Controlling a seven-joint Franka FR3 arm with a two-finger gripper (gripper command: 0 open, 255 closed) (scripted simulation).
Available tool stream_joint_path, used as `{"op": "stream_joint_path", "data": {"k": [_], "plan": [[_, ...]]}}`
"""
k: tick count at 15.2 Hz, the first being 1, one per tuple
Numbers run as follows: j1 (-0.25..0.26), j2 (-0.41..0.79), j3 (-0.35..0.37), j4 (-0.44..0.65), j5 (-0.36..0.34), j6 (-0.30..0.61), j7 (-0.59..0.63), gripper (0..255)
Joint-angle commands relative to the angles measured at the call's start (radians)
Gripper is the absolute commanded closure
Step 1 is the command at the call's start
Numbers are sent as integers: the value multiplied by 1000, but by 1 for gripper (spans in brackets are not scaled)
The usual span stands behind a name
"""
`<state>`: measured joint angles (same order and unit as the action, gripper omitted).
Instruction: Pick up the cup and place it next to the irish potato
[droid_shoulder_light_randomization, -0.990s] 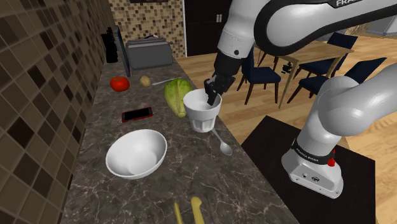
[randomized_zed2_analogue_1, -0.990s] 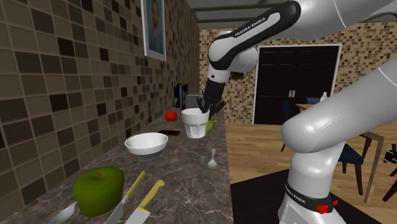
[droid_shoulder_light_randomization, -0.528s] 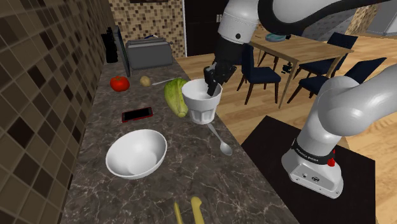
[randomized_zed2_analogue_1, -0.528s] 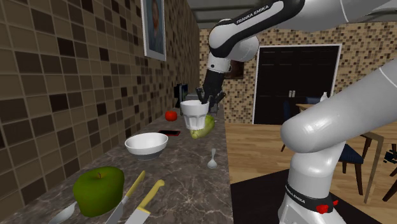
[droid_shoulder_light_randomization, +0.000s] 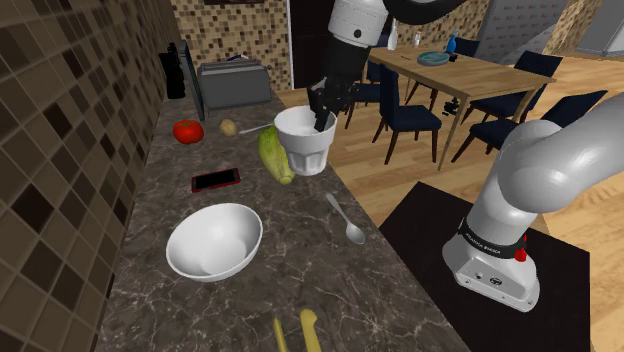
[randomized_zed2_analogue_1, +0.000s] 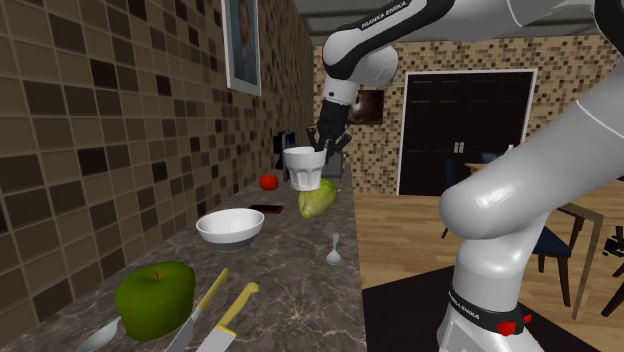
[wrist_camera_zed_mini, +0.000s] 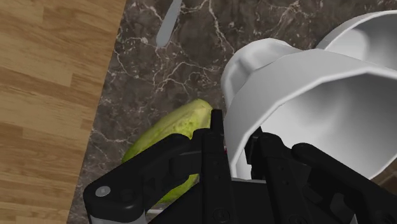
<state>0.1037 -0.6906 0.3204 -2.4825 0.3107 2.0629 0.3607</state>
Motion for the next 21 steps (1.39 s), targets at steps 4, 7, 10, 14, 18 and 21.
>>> {"op": "stream_joint_path", "data": {"k": [4,7,10,14,18,21], "plan": [[-57,187,-18,121,-43,58,-47,255],[-86,299,-27,211,-72,75,-68,255],[-111,410,-35,311,-102,82,-82,255],[-137,559,-44,460,-144,75,-93,255],[-152,711,-53,631,-187,50,-99,255],[-156,830,-61,778,-219,17,-102,255]]}}
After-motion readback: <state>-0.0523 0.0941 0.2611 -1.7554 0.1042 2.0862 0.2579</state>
